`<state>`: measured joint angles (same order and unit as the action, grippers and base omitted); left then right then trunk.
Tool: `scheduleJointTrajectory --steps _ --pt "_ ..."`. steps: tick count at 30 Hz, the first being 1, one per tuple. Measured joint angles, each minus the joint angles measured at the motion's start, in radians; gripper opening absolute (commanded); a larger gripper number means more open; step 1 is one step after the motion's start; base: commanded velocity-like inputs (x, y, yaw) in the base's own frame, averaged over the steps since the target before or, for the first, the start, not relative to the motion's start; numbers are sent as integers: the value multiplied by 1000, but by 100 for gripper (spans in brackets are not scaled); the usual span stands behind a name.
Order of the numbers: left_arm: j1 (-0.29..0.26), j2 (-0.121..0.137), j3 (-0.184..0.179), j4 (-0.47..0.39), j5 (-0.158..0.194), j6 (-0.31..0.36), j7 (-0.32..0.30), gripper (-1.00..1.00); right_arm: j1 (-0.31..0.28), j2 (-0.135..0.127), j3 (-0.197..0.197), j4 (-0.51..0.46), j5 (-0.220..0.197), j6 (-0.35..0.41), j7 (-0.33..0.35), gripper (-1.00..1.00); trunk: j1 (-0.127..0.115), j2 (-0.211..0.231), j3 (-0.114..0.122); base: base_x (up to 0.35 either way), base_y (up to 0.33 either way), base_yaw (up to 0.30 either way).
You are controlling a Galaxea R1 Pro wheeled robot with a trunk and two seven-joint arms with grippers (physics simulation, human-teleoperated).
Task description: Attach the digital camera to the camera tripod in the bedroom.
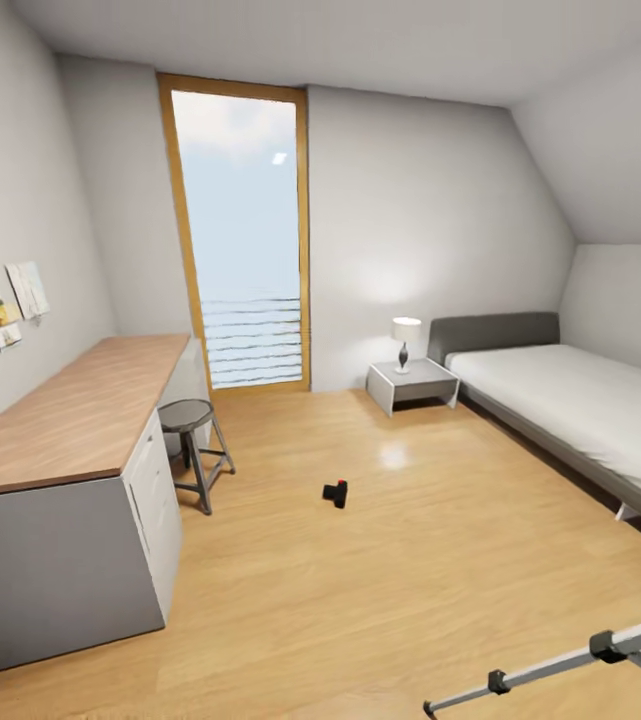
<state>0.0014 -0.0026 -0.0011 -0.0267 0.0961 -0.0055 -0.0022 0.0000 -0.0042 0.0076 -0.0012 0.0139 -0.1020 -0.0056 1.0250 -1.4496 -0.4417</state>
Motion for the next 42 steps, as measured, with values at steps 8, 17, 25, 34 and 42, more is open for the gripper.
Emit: scheduleJointTrajectory --steps 8,17,25,34,42 --pt "0 -1 6 1 4 0 1 100 0 0 -1 0 -3 2 0 100 0 0 2 0 0 140" --pt "0 0 8 2 9 2 2 100 0 -7 -1 0 -4 1 -1 100 -1 0 3 237 0 6" --pt "0 0 9 2 10 4 2 100 0 -6 -1 0 -2 1 0 100 -1 0 3 317 0 1" --pt "0 0 9 2 10 3 2 100 0 -3 0 0 0 -1 12 100 -1 0 3 324 0 0" --pt "0 0 9 2 10 3 2 100 0 -2 1 0 1 -1 14 100 -1 0 3 325 0 0"
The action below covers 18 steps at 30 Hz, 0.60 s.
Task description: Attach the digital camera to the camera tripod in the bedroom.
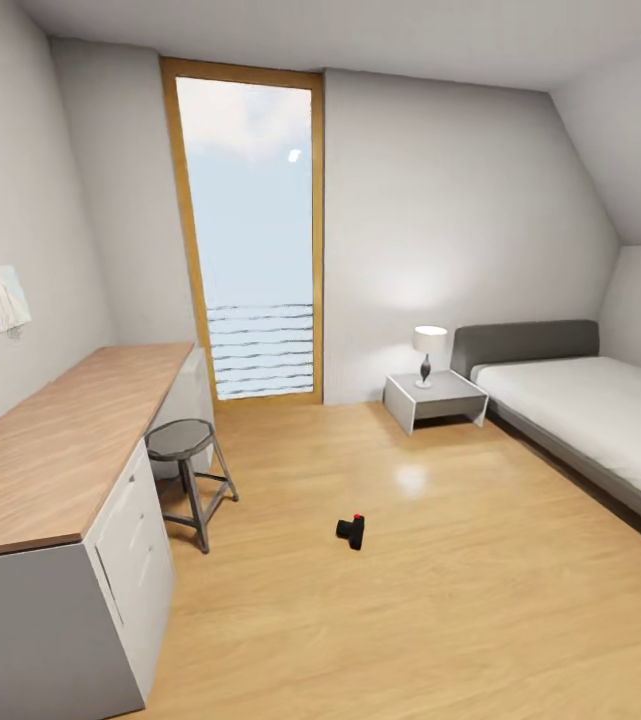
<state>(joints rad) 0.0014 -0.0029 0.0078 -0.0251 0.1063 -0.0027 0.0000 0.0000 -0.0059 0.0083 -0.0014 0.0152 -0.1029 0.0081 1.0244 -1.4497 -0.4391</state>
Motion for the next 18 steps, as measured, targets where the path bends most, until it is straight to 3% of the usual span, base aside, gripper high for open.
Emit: scheduleJointTrajectory --steps 18 --pt "0 -2 0 0 0 -1 0 100 0 1 -1 0 0 0 -12 100 0 0 0 325 0 0"
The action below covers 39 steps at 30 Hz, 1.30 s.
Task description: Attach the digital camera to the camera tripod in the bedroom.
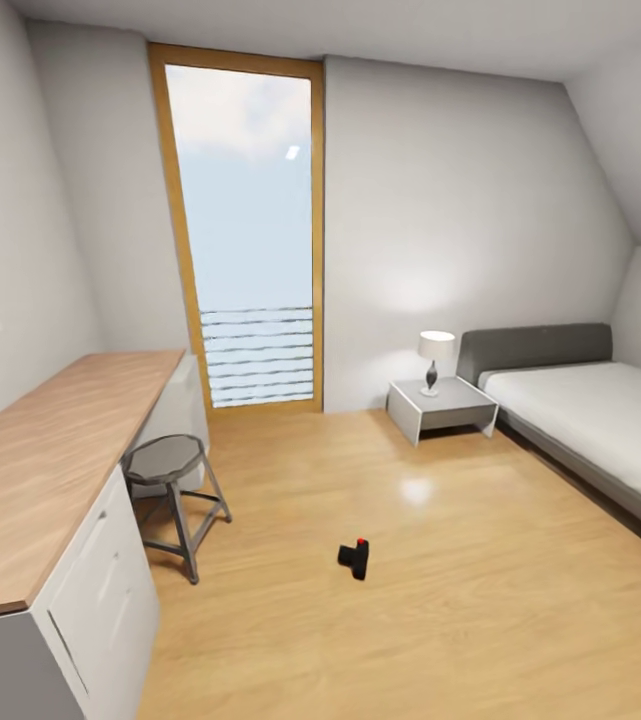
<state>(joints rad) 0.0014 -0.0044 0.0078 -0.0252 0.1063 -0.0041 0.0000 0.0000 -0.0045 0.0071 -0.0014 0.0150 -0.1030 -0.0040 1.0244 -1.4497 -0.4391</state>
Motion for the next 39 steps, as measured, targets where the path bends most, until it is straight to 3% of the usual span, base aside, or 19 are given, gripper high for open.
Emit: scheduleJointTrajectory --steps 39 --pt "0 2 0 0 6 0 0 100 0 0 -4 0 -6 0 0 100 0 0 0 325 0 0"
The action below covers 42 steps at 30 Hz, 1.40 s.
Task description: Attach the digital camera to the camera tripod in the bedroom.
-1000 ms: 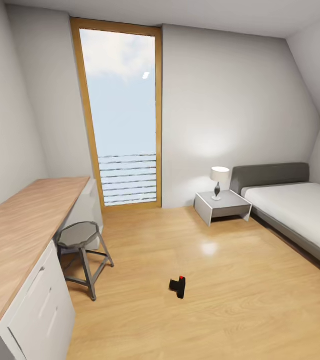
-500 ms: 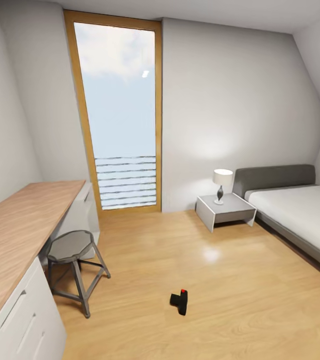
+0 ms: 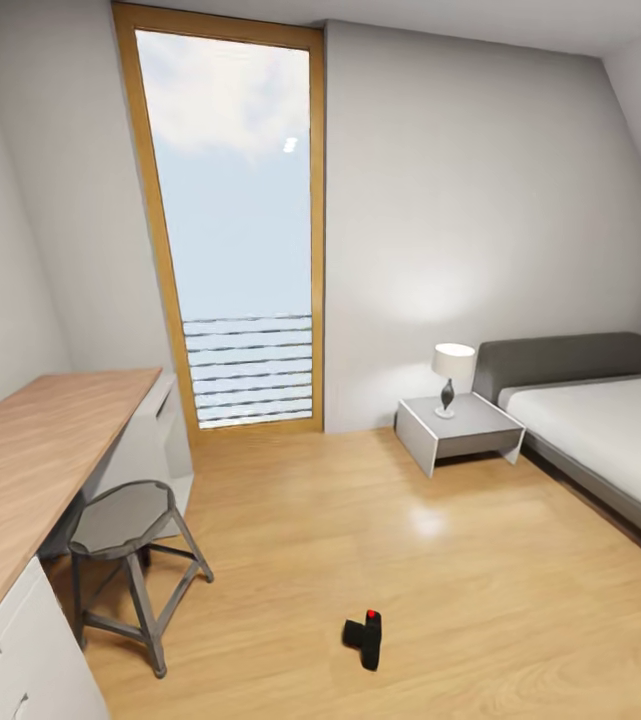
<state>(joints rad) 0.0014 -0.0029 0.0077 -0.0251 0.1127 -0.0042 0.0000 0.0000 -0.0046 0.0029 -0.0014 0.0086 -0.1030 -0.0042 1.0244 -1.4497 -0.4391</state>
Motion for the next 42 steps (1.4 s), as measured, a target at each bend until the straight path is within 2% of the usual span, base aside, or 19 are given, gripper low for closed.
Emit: scheduleJointTrajectory --steps 15,42 --pt "0 0 0 0 0 0 0 100 0 1 -2 0 0 -1 -1 100 0 0 0 325 0 -26" --pt "0 0 0 0 0 -1 0 100 0 1 -1 0 0 0 -1 100 0 0 0 305 0 -222"
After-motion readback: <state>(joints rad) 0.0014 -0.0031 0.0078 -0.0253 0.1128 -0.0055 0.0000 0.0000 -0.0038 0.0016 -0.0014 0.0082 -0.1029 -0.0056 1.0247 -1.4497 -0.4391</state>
